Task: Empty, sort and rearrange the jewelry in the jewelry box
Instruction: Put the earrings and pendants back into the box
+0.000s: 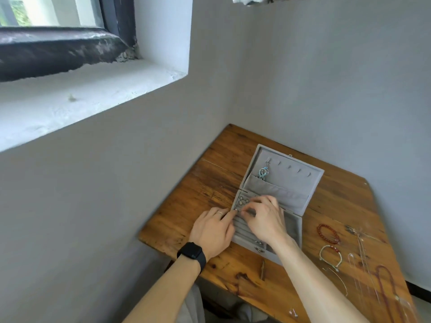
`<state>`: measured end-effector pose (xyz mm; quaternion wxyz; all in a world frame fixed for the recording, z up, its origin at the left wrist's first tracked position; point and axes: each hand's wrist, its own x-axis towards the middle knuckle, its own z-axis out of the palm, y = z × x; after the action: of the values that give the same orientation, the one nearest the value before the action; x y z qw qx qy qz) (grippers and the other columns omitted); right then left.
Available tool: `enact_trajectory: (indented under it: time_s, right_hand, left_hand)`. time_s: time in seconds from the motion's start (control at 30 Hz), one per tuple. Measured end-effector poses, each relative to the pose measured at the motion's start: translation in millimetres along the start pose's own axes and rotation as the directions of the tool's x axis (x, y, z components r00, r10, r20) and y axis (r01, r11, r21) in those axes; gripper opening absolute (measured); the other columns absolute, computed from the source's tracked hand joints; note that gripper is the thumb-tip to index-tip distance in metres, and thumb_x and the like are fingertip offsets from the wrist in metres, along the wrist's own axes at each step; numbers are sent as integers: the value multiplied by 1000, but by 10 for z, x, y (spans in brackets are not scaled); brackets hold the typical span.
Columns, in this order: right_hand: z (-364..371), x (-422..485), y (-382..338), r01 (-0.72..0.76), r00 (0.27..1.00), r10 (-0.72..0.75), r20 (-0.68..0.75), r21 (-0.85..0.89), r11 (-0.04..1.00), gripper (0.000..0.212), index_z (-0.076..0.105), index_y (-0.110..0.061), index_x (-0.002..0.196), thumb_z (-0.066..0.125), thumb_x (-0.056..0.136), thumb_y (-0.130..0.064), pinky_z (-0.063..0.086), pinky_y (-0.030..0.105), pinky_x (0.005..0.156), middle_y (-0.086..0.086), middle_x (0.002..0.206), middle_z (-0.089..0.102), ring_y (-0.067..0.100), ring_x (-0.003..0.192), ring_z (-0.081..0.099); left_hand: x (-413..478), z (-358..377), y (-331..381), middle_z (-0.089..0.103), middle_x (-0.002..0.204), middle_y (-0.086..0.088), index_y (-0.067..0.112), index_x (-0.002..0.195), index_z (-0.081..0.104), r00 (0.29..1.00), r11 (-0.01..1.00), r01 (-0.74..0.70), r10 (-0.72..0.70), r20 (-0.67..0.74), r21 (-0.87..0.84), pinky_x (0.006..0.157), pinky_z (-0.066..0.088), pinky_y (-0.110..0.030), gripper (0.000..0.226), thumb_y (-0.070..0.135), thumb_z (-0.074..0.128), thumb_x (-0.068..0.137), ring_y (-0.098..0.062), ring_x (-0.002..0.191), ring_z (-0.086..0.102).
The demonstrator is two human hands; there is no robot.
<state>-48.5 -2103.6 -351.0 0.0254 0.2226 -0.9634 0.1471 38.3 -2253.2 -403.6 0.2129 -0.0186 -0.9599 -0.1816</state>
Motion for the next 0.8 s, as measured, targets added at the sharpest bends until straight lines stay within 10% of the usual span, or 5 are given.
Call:
enact_trajectory:
  time_s: [0.8]
  right_hand:
    - [97,-27,-59,36,993,-42,-111,-51,998,18,76,-24,105,65,93,-32,45,38,96,-6,120,64,18,124,46]
  left_hand:
    - [-13,34,-44,69,122,4,23,131,63,1000,1000,-8,8,9,25,90,50,-33,44,33,38,97,-17,111,62]
